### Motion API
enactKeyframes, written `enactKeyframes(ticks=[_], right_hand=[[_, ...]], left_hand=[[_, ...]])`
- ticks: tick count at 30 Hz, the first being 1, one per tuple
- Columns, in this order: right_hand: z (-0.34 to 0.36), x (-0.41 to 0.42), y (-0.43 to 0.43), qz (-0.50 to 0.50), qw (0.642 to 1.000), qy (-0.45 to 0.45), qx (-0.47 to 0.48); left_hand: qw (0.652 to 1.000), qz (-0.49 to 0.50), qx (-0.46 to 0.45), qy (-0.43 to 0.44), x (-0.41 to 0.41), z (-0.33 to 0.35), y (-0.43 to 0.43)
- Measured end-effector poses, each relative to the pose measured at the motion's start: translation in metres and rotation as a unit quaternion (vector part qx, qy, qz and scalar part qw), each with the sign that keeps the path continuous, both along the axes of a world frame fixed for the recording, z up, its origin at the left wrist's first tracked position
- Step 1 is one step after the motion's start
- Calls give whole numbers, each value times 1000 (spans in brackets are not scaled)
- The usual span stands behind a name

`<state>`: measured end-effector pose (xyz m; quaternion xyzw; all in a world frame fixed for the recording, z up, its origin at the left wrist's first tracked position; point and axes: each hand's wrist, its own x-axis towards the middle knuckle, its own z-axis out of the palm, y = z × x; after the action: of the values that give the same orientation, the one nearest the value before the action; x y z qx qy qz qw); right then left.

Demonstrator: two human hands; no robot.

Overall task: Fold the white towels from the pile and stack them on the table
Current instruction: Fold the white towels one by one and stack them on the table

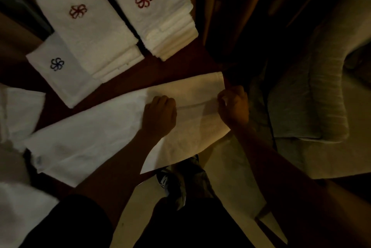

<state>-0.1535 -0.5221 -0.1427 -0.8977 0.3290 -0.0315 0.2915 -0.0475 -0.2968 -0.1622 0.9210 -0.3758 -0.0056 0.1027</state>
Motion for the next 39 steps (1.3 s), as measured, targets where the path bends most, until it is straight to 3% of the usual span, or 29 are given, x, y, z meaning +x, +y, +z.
enactKeyframes(ticks=[3,8,12,18,24,28,32,39], right_hand=[[1,-1,0,9,999,-27,15],[-6,-6,-5,47,995,78,48],[-5,-6,-5,41,995,78,55],[2,-1,1,89,994,59,-10],[-11,14,14,165,981,97,-21],[-23,18,15,188,969,163,-4],[-25,24,13,181,970,159,-30],[-12,61,-5,184,961,203,-48]], left_hand=[[1000,-1,-17,-5,-2,-3,2],[999,-20,16,24,-6,-12,4],[997,-11,44,66,-4,-9,2],[996,1,-48,78,-2,-3,7],[996,77,27,37,-1,-1,22],[983,121,101,94,-2,-1,31],[969,180,87,144,1,-4,31],[973,143,72,168,25,-4,29]])
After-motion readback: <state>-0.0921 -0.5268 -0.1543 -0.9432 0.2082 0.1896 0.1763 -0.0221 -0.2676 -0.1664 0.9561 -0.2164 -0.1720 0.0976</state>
